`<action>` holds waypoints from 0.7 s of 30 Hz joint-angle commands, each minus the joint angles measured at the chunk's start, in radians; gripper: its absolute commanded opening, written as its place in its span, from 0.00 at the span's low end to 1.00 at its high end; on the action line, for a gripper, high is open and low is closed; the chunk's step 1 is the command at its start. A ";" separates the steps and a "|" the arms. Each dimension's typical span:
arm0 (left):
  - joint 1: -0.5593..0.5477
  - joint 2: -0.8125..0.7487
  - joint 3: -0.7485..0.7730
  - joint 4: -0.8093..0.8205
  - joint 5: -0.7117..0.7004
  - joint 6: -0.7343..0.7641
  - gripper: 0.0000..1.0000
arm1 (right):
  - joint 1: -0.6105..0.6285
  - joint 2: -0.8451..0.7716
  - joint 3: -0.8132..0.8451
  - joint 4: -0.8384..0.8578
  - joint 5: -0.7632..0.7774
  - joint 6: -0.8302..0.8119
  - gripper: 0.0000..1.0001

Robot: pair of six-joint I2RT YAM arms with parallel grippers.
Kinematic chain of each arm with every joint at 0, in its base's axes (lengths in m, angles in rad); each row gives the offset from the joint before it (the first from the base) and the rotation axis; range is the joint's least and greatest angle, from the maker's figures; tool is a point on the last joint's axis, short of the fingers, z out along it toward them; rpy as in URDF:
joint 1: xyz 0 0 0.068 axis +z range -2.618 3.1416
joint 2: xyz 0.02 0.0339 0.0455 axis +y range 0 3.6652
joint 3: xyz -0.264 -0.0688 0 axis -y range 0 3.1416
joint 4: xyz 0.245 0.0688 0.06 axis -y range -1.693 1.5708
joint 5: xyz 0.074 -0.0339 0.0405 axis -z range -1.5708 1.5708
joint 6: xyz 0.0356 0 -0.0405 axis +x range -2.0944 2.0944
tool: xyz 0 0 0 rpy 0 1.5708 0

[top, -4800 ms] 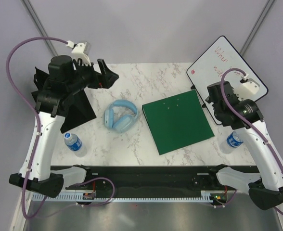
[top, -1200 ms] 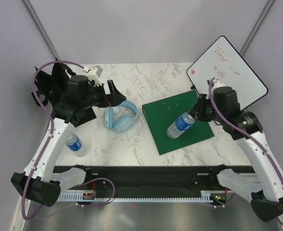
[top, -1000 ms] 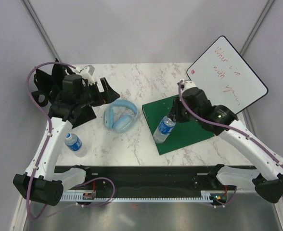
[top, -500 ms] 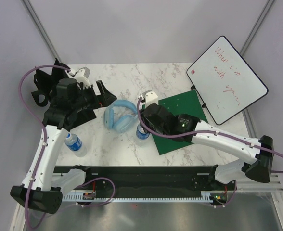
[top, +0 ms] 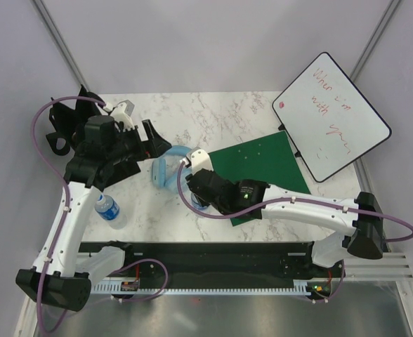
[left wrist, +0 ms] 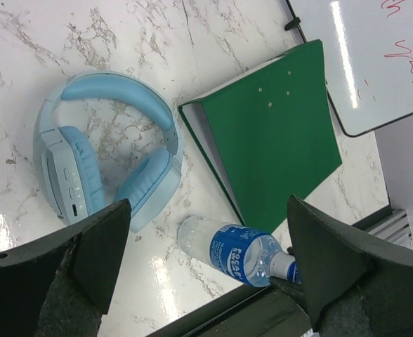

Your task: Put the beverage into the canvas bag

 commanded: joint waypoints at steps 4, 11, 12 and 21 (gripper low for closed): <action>0.005 0.015 -0.016 0.001 0.057 0.012 0.97 | 0.025 -0.008 -0.003 0.130 0.055 0.014 0.41; 0.005 -0.010 -0.071 -0.007 0.097 0.066 0.97 | 0.025 -0.093 0.037 0.131 0.049 0.007 0.69; 0.003 -0.010 -0.079 -0.012 0.111 0.079 0.97 | 0.025 -0.103 0.043 0.129 0.053 0.005 0.71; -0.190 -0.074 -0.105 -0.098 -0.036 0.099 0.90 | 0.005 -0.313 0.061 -0.012 0.219 0.146 0.73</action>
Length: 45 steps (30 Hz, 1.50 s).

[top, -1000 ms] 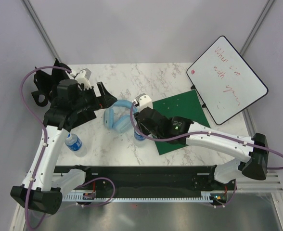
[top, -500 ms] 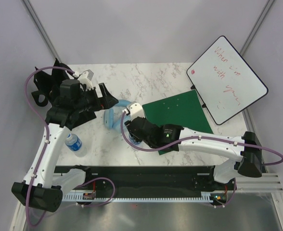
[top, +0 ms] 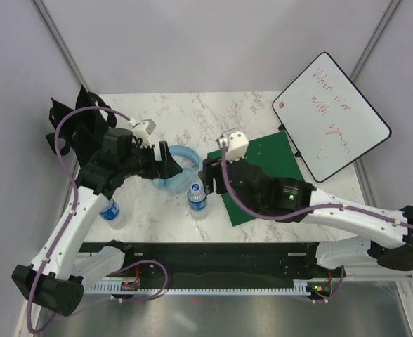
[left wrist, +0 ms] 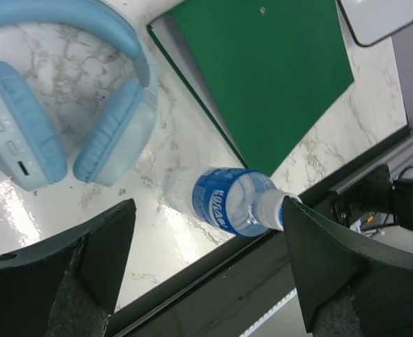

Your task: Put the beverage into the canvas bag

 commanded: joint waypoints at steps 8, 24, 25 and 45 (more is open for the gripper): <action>-0.364 -0.018 0.056 -0.070 -0.302 -0.014 0.85 | -0.010 -0.255 -0.024 -0.067 0.194 0.138 0.73; -0.573 0.190 0.109 -0.058 -0.524 -0.114 0.75 | -0.010 -0.350 -0.088 -0.079 0.225 0.169 0.73; -0.573 0.193 0.112 -0.058 -0.530 -0.112 0.74 | -0.010 -0.350 -0.090 -0.079 0.225 0.169 0.73; -0.585 0.304 0.235 -0.217 -0.453 -0.094 0.33 | -0.010 -0.386 -0.140 -0.090 0.249 0.184 0.73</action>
